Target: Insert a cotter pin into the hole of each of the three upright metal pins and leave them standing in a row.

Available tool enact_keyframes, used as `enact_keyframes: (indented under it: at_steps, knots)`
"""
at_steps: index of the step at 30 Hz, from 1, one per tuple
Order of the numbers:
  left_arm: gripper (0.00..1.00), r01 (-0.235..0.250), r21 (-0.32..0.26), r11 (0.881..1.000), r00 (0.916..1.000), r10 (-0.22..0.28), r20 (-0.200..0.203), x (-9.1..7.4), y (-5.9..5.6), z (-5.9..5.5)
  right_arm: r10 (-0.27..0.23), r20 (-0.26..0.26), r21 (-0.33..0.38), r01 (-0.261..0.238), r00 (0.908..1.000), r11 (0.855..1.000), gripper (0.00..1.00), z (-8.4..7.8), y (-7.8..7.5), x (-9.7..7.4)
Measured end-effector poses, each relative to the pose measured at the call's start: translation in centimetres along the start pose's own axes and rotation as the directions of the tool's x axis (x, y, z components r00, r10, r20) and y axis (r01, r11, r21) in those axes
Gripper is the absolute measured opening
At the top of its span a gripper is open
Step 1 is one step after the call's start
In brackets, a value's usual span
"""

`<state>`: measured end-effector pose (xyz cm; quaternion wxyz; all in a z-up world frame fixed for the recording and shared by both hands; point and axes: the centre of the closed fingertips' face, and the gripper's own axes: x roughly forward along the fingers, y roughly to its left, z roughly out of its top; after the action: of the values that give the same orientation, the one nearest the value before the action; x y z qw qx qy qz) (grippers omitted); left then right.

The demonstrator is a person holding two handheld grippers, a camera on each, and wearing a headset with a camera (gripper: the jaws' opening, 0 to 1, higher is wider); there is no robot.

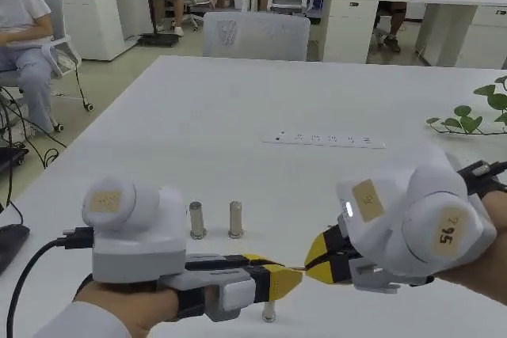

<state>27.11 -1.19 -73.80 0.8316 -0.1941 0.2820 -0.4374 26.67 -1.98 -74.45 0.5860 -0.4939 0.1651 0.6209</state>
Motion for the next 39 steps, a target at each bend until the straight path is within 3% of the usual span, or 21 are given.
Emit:
enact_keyframes:
  at_steps: [8,12,20,39]
  knots:
    - [0.11,0.029,-0.091,0.995,0.9996,-0.029,-0.003,0.18,-0.1,-0.07,0.009,0.003,-0.029,-0.009,1.0,1.0,0.03,0.33,0.61,0.3]
    - [0.08,0.034,-0.104,0.994,0.9992,-0.036,-0.018,0.35,-0.28,-0.35,0.01,0.004,-0.039,-0.01,0.9999,0.999,0.03,0.42,0.61,0.41]
    - [0.02,0.033,-0.108,0.994,0.9988,-0.037,-0.032,0.38,-0.19,-0.65,0.011,0.003,-0.045,-0.011,0.9999,0.999,0.03,0.39,0.47,0.38]
    - [0.0,0.031,-0.125,0.992,0.9978,-0.038,-0.054,0.55,-0.02,-0.85,0.012,0.003,-0.07,-0.011,0.9999,0.997,0.03,0.22,0.6,0.5]
